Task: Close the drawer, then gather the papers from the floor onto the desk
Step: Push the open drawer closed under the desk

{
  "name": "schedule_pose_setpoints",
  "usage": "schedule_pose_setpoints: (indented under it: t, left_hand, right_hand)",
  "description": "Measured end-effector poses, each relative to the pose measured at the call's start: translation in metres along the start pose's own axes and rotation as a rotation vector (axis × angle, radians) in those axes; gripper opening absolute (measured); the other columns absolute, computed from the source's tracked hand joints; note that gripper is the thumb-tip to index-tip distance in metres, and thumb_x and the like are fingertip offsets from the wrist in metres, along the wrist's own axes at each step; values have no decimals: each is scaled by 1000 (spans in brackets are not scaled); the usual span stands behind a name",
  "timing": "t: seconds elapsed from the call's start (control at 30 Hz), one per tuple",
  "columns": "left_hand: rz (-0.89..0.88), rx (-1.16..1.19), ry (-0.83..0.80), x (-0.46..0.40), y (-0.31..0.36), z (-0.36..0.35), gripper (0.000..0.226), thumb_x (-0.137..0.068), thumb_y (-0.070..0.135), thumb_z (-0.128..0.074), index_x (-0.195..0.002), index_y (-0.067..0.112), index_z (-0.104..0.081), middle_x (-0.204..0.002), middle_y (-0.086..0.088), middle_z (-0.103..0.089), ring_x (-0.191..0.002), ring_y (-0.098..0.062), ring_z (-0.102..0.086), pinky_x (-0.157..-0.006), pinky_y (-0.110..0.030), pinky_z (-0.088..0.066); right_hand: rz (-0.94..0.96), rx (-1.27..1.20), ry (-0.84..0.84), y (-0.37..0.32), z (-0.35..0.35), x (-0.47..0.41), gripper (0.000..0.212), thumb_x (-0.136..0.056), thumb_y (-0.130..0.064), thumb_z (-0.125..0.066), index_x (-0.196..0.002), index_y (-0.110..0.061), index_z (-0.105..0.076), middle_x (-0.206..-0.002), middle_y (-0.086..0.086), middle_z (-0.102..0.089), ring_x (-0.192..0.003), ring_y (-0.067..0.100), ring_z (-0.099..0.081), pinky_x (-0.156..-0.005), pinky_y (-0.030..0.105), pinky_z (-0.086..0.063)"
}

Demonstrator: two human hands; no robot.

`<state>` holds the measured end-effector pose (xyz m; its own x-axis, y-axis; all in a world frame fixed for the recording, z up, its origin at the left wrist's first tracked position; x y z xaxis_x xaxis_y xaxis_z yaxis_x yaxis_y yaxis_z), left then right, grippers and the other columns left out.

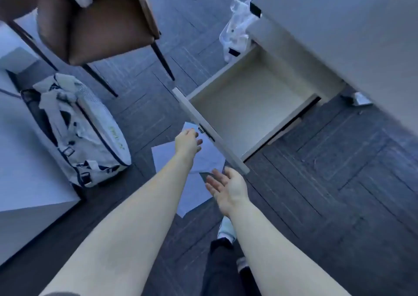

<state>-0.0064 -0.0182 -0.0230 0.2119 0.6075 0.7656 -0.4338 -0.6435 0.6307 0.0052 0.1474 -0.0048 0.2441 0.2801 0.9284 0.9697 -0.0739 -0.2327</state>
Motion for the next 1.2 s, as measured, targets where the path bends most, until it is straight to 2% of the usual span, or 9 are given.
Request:
schedule_pose_setpoints:
  t: [0.07, 0.17, 0.27, 0.37, 0.63, 0.77, 0.83, 0.97, 1.2]
  left_hand:
    - [0, 15, 20, -15, 0, -8, 20, -92, 12, -38, -82, 10, -55, -99, -11, -54, -87, -27, -65, -71, -34, -50]
    - [9, 2, -1, -30, -4, -21, 26, -91, 11, -40, -104, 8, -63, -105, -8, -65, -98, -28, -70, -79, -35, -57]
    - [1, 38, 38, -35, -5, -27, 18, -90, 6, -48, -88, 13, -64, -98, -8, -69, -94, -30, -71, -81, -34, -57]
    - [-2, 35, 26, -36, -4, -40, 10, -90, 9, -54, -91, 9, -64, -106, -13, -72, -96, -26, -72, -78, -27, -58]
    - [-23, 26, 9, -43, 11, -100, 15, -90, 13, -53, -100, 7, -64, -104, -9, -73, -79, -21, -74, -72, -28, -59]
    - [-48, 53, 0, -42, 25, -136, 9, -92, 15, -53, -98, 12, -59, -108, -11, -71, -77, -22, -73, -72, -31, -59]
    - [-57, 48, 7, -43, 31, -153, 7, -93, 15, -53, -91, 13, -60, -111, -12, -71, -81, -24, -74, -72, -31, -59]
    - [-49, 64, 13, -46, 42, -188, 9, -93, 14, -52, -99, 11, -58, -112, -13, -71, -86, -27, -74, -74, -34, -60]
    - [-27, 79, 0, -53, 60, -241, 18, -94, 11, -51, -108, 5, -60, -103, -14, -69, -66, -22, -70, -60, -31, -59]
  right_hand:
    - [15, -41, 29, -7, -3, -13, 46, -99, -26, -42, -141, -9, -41, -118, 9, -62, -105, 30, -61, -76, 40, -53]
    - [25, -85, 62, -18, -6, -21, 29, -98, -26, -45, -119, -9, -54, -127, 8, -62, -111, 31, -61, -75, 39, -54]
    - [16, -96, 73, -27, -7, -19, 30, -98, -26, -46, -118, -8, -58, -125, 5, -63, -105, 28, -65, -74, 38, -55]
    - [20, -112, 82, -44, -7, -19, 19, -98, -27, -45, -101, -13, -58, -122, 5, -64, -95, 27, -66, -80, 41, -55]
    - [54, -29, 109, -103, 8, -26, 16, -96, -19, -47, -107, -13, -57, -130, 4, -59, -96, 24, -67, -68, 35, -55]
    - [67, 56, 105, -142, 19, -27, 14, -97, -16, -45, -89, -14, -57, -102, 1, -61, -89, 22, -65, -69, 34, -54]
    - [74, 84, 109, -161, 24, -31, 12, -98, -15, -44, -102, -11, -56, -92, 0, -57, -83, 21, -64, -70, 35, -55]
    - [133, 150, 115, -195, 34, -44, 32, -97, -12, -43, -127, -15, -51, -115, 3, -55, -81, 19, -65, -72, 36, -57]
    - [201, 212, 82, -245, 46, -57, 41, -97, -11, -41, -137, -16, -48, -102, -7, -53, -90, 22, -65, -77, 39, -56]
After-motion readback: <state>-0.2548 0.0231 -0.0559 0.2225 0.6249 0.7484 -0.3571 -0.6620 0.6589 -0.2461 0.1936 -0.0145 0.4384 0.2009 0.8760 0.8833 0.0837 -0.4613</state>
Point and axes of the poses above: each hand's wrist, its own x-axis away from the middle knuckle, its own z-axis out of the back of the hand, y = z × x, the point moved 3 cm from there along -x, towards the middle knuckle
